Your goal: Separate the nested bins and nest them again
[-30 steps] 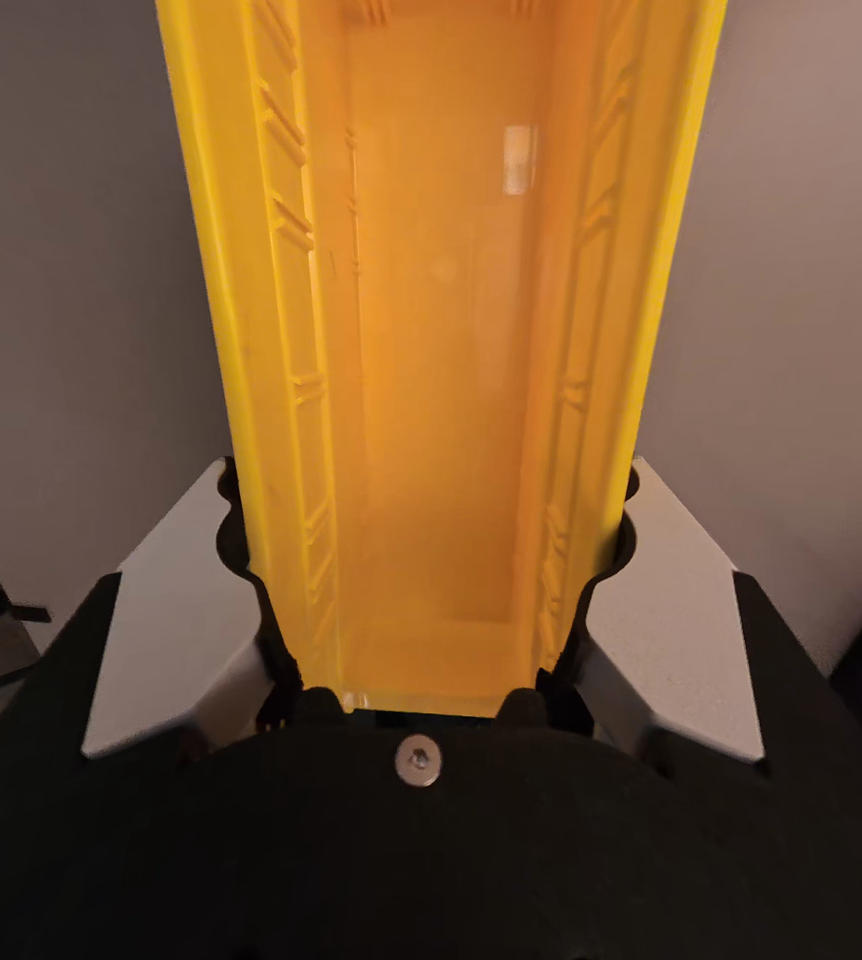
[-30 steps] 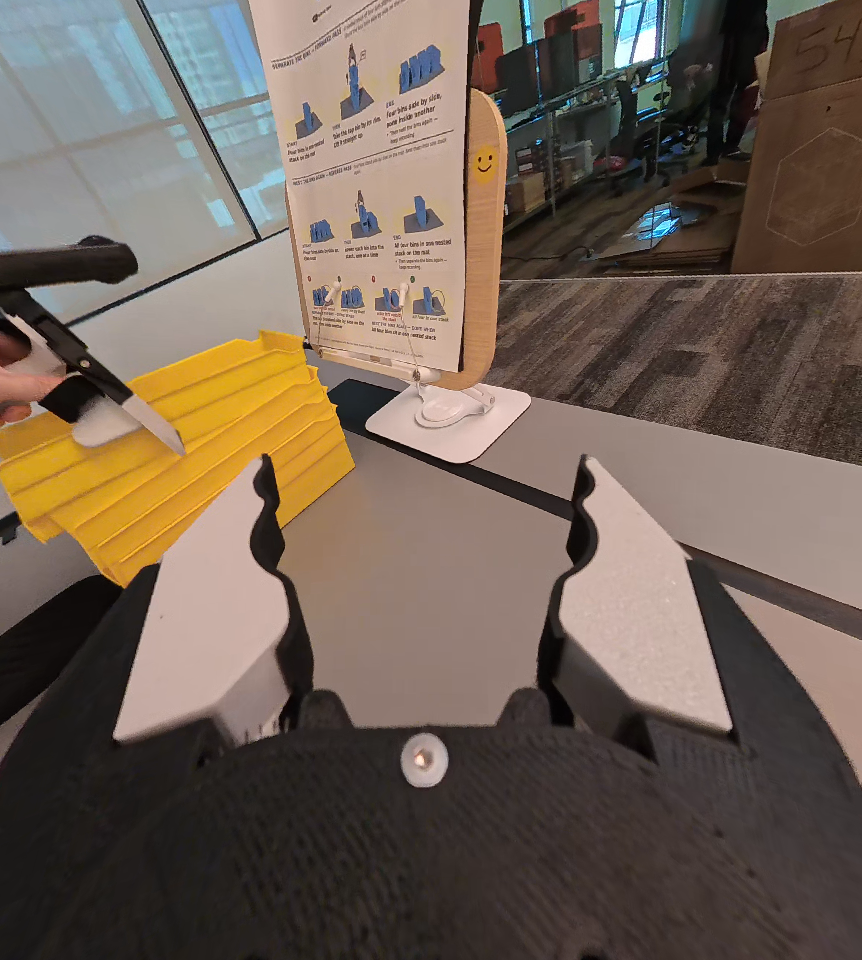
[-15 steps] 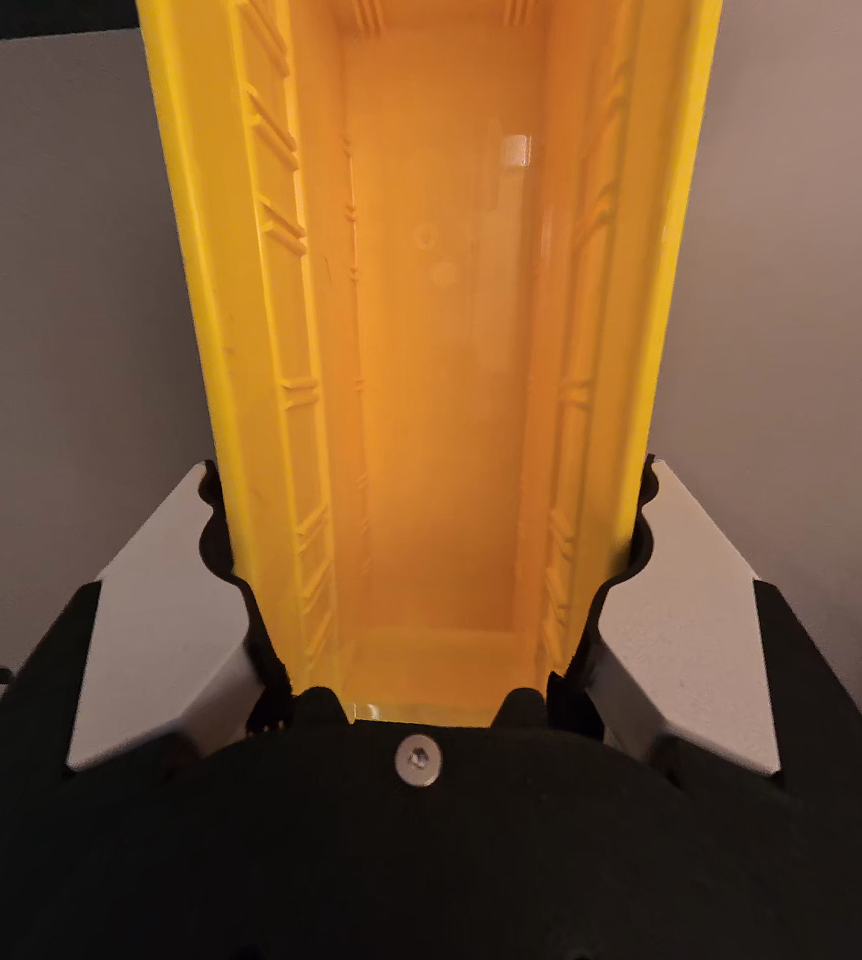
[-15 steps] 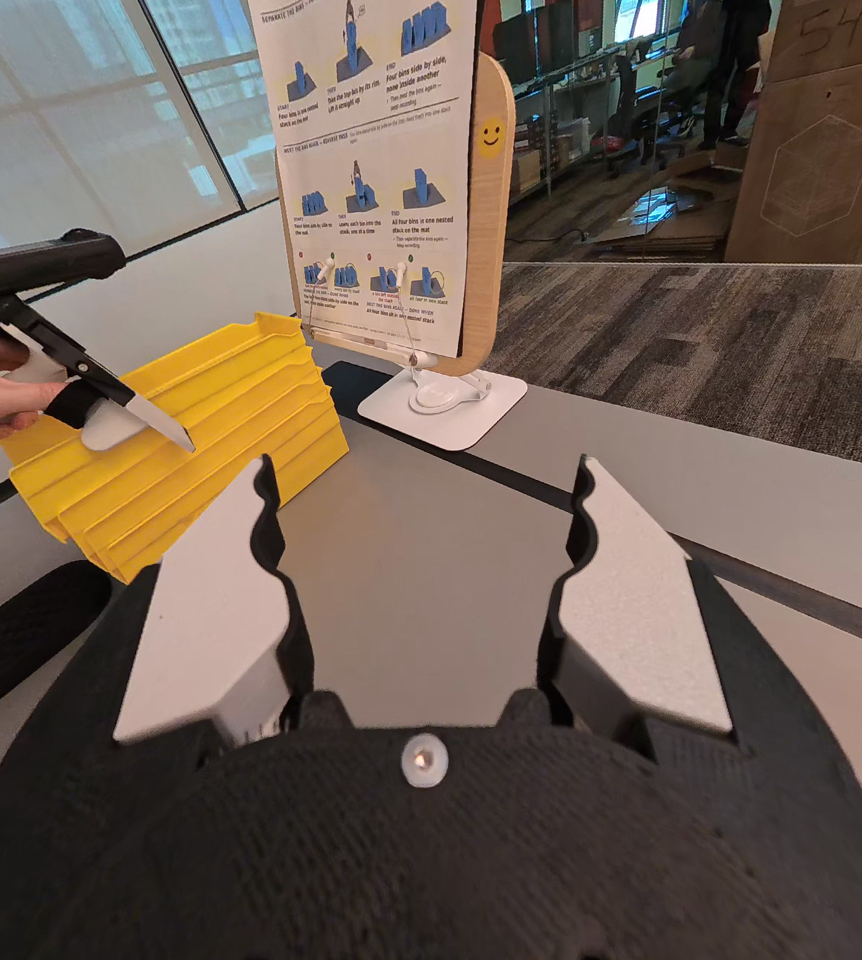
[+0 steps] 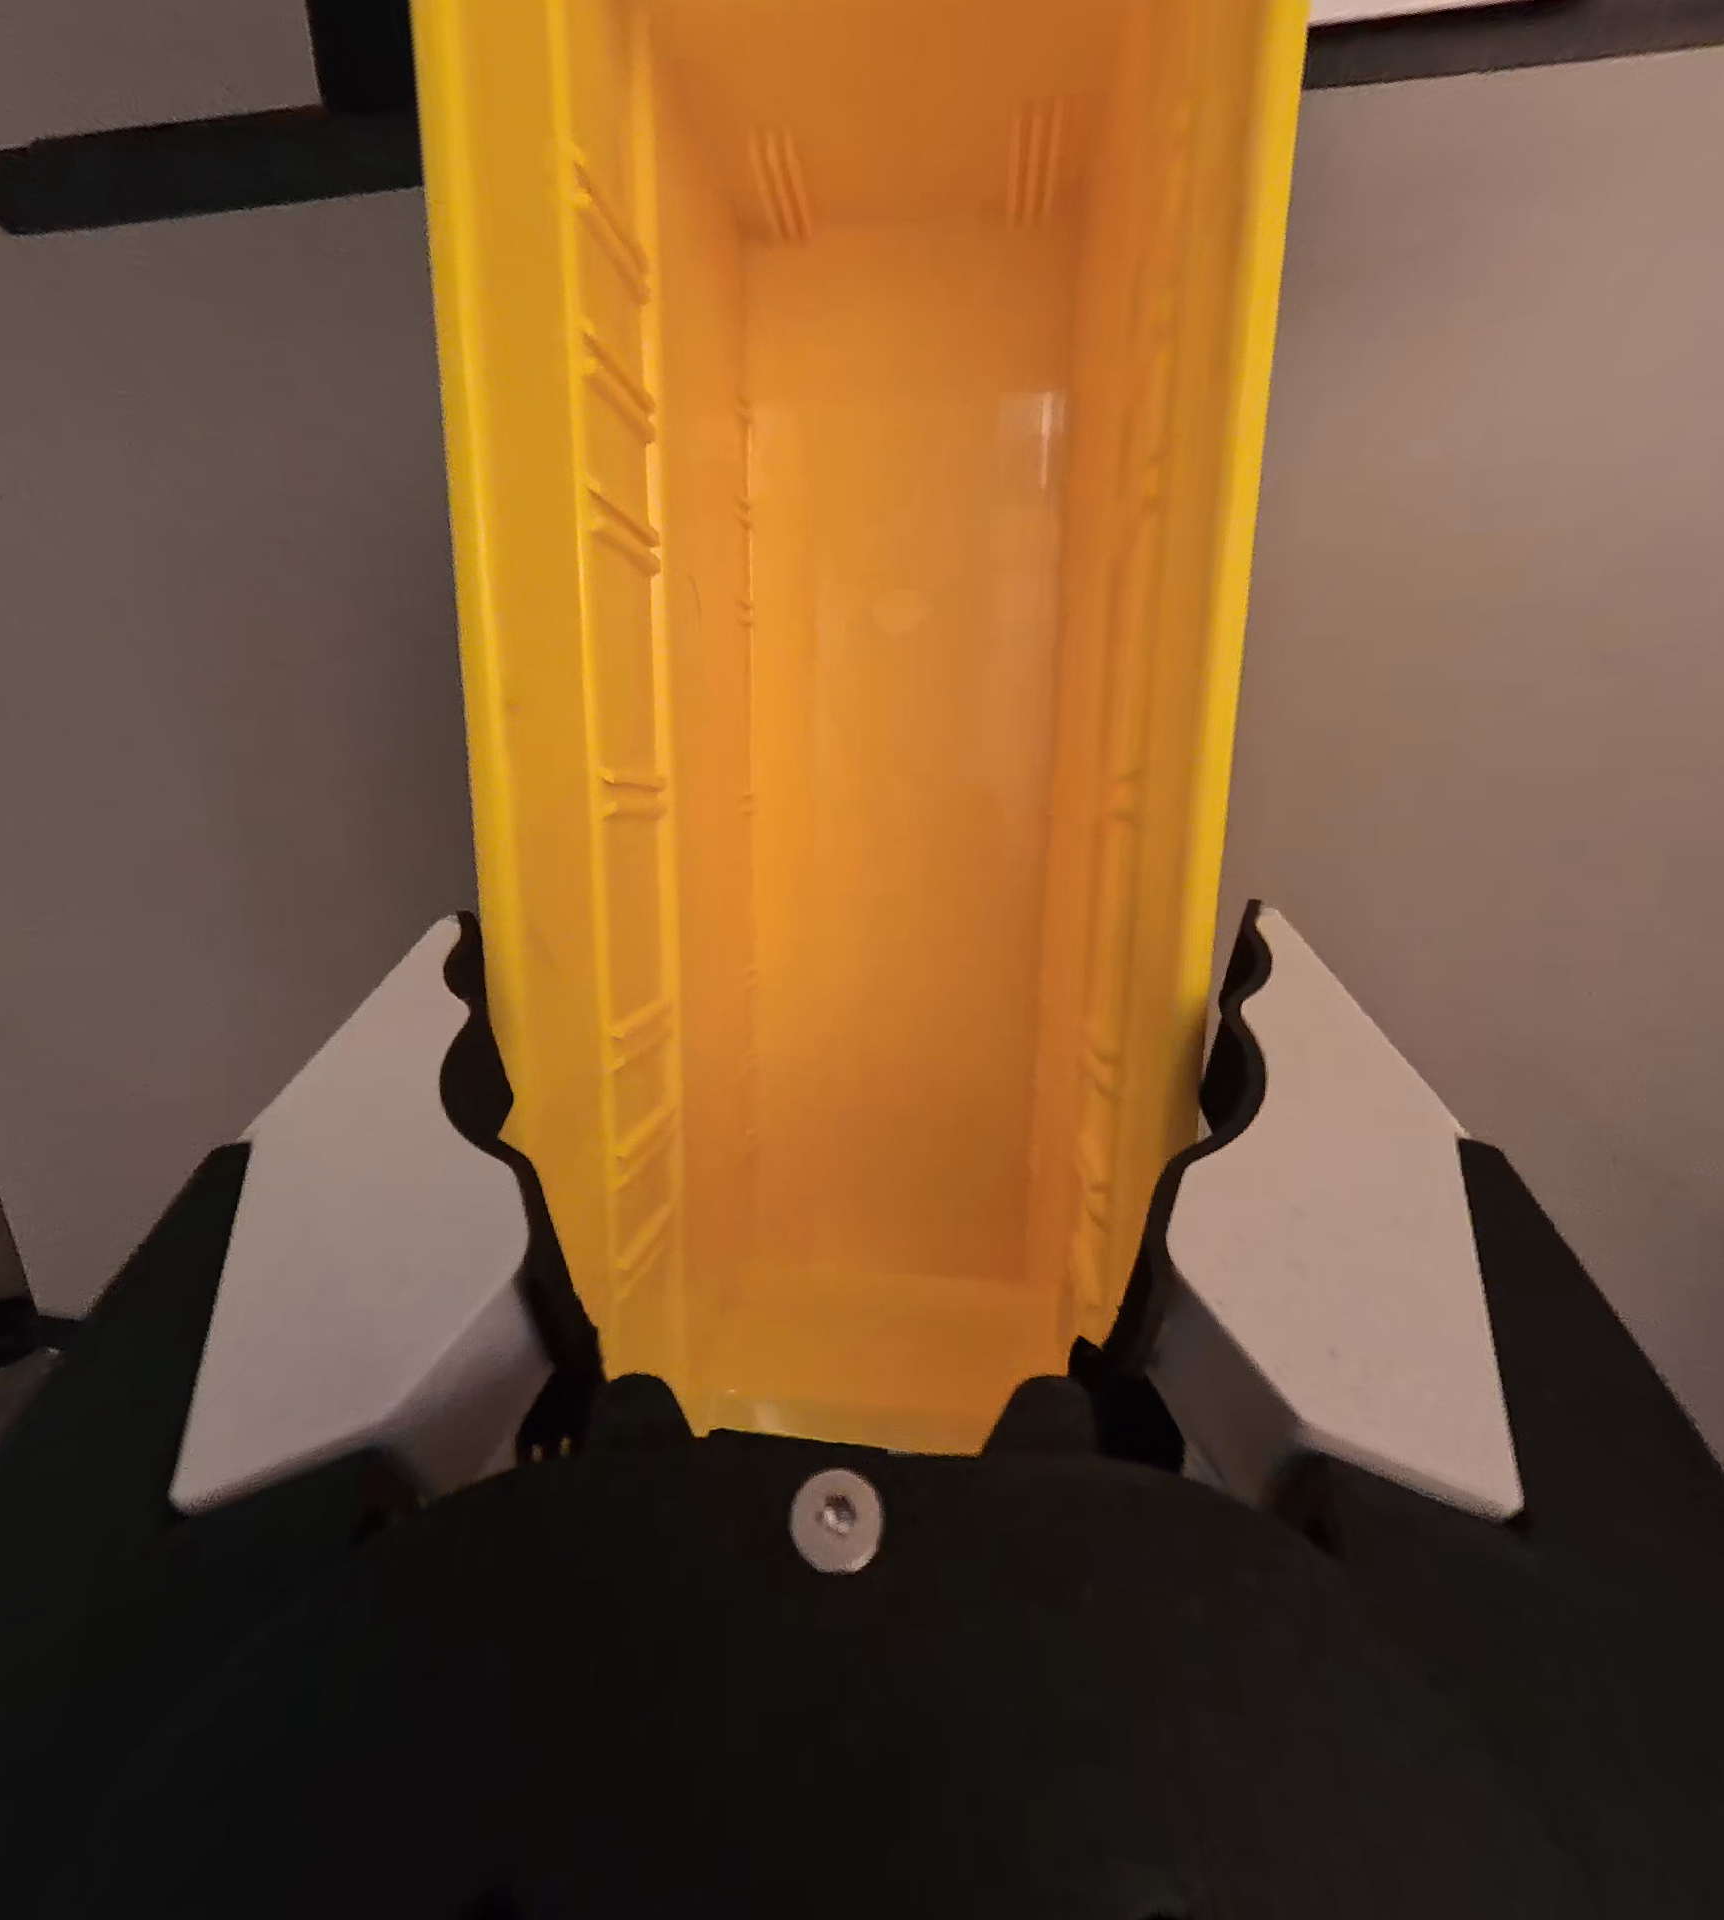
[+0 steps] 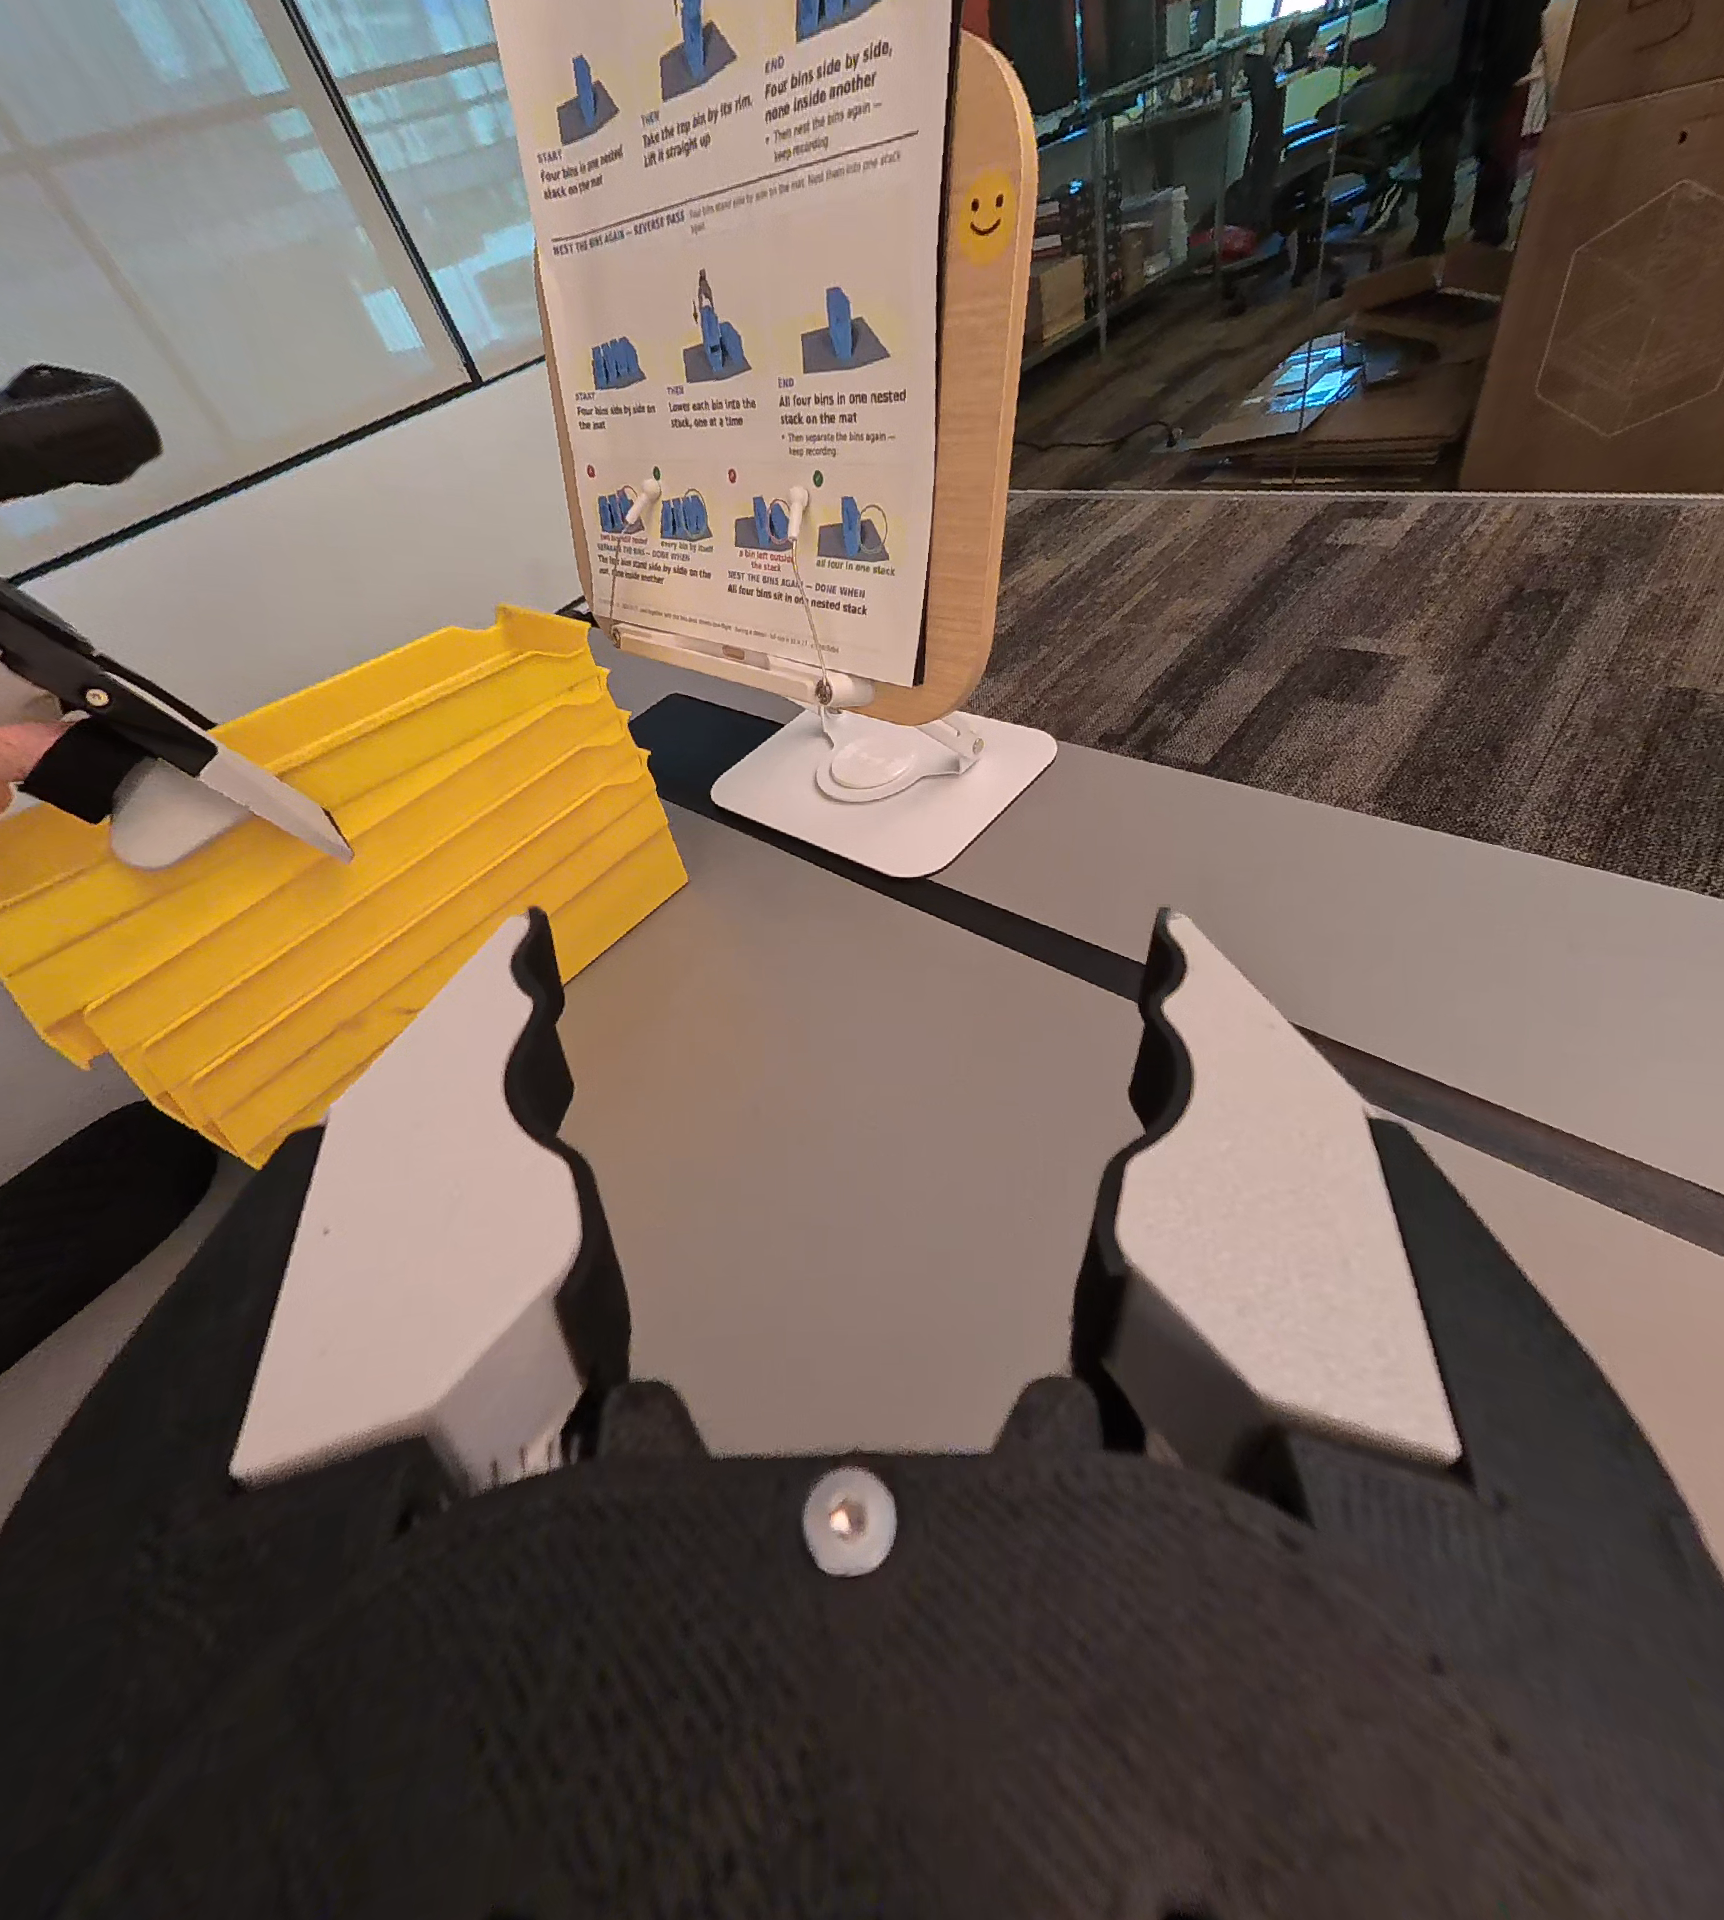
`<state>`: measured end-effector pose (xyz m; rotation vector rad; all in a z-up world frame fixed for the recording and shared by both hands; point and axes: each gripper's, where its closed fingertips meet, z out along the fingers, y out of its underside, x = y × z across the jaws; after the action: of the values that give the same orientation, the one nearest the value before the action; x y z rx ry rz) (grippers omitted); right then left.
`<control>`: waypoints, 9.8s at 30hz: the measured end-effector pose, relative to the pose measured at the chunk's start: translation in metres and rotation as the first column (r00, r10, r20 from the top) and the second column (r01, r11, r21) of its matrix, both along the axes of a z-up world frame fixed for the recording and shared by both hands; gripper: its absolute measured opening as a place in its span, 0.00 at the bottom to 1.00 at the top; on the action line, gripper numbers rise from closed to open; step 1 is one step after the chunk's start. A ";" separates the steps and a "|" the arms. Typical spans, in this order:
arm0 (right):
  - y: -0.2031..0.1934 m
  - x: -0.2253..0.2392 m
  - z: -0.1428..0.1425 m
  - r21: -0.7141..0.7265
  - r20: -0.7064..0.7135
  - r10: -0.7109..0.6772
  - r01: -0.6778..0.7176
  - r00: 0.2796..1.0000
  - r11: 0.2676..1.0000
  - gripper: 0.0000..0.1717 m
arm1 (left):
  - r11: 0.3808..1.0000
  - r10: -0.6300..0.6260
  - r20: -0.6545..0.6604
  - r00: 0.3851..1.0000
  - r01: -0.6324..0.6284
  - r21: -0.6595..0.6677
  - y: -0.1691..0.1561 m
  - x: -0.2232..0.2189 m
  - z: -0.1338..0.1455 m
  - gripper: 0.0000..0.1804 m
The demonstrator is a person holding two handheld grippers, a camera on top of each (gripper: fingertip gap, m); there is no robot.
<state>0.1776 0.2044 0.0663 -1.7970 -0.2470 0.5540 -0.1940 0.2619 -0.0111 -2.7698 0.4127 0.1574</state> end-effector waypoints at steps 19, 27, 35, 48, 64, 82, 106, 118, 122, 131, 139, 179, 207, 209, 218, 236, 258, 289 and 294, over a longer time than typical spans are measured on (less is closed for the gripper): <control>0.006 -0.010 -0.019 -0.069 0.048 0.021 -0.018 0.999 0.997 0.65 | 0.975 0.001 0.067 0.998 0.014 -0.222 0.015 -0.004 -0.001 0.85; 0.008 -0.013 -0.025 -0.090 0.063 0.032 -0.027 0.998 0.996 0.65 | 0.973 -0.017 0.111 0.994 0.042 -0.227 0.015 0.008 -0.002 0.65; 0.008 -0.013 -0.027 -0.099 0.063 0.037 -0.031 0.997 0.995 0.64 | 0.989 -0.013 0.140 0.990 0.034 -0.144 0.020 0.011 0.010 0.62; 0.008 -0.011 -0.031 -0.114 0.058 0.039 -0.032 0.998 0.993 0.64 | 0.999 -0.034 0.144 0.989 0.035 -0.001 0.022 0.011 0.005 0.67; 0.016 -0.008 -0.045 -0.150 0.106 0.015 0.001 0.994 0.989 0.63 | 0.863 -0.308 0.404 0.861 0.074 0.500 0.033 0.024 0.100 0.65; 0.023 -0.005 -0.018 -0.005 0.055 -0.056 0.056 0.997 0.998 0.63 | 0.342 -0.838 0.354 0.414 -0.108 0.934 -0.066 0.051 0.216 0.54; 0.003 -0.181 -0.027 -0.184 0.017 0.098 -0.093 0.995 0.978 0.63 | 0.185 -0.742 0.212 0.636 -0.110 0.977 -0.009 -0.063 0.224 0.16; 0.036 -0.350 -0.020 -0.608 0.174 0.134 0.000 0.976 0.794 0.78 | 0.185 -0.431 0.220 0.875 -0.153 0.971 0.031 -0.145 0.207 0.47; 0.056 -0.374 -0.039 -0.701 0.281 0.069 0.155 0.957 0.696 0.81 | 0.202 -0.387 0.218 0.896 -0.148 0.968 0.038 -0.149 0.198 0.48; 0.064 -0.366 -0.094 -0.733 0.585 0.041 0.507 0.810 0.453 0.87 | 0.269 -0.380 0.276 0.883 -0.180 0.946 0.048 -0.154 0.184 0.49; 0.062 -0.367 -0.099 -0.809 0.505 -0.055 0.495 0.861 0.317 0.79 | 0.279 -0.405 0.287 0.868 -0.181 0.943 0.045 -0.156 0.184 0.48; 0.029 -0.270 0.022 -0.821 0.378 -0.193 0.424 0.906 0.382 0.66 | 0.251 -0.570 0.326 0.754 -0.217 0.943 -0.001 -0.139 0.218 0.43; 0.025 -0.194 -0.167 -0.732 0.488 -0.271 0.558 0.829 0.390 0.75 | 0.273 -0.633 0.329 0.701 -0.196 0.942 -0.010 -0.120 0.221 0.42; 0.027 -0.193 -0.152 -0.706 0.514 -0.262 0.577 0.817 0.411 0.79 | 0.275 -0.636 0.336 0.695 -0.203 0.940 -0.011 -0.121 0.221 0.42; 0.082 -0.311 -0.042 -0.586 0.358 -0.242 0.419 0.902 0.694 0.80 | 0.290 -0.639 0.365 0.677 -0.228 0.930 -0.010 -0.127 0.221 0.42; 0.072 -0.367 -0.112 -0.801 0.459 -0.076 0.449 0.885 0.396 0.67 | 0.353 -0.651 0.394 0.649 -0.201 0.914 -0.005 -0.119 0.210 0.42; 0.071 -0.368 -0.081 -0.809 0.453 -0.074 0.444 0.889 0.385 0.67 | 0.363 -0.662 0.391 0.639 -0.184 0.914 -0.006 -0.108 0.209 0.41; -0.022 -0.018 -0.128 -0.645 0.558 -0.251 0.604 0.791 0.468 0.65 | 0.319 -0.819 0.387 0.424 -0.224 0.921 -0.056 -0.075 0.242 0.39; -0.020 -0.026 -0.152 -0.679 0.520 -0.230 0.562 0.822 0.473 0.66 | 0.285 -0.804 0.337 0.490 -0.179 0.942 -0.059 -0.064 0.241 0.39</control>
<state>0.1521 0.1846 -0.0857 -2.7754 0.2689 -0.0861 -0.2584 0.2031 0.2296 -1.2055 0.4846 -0.7900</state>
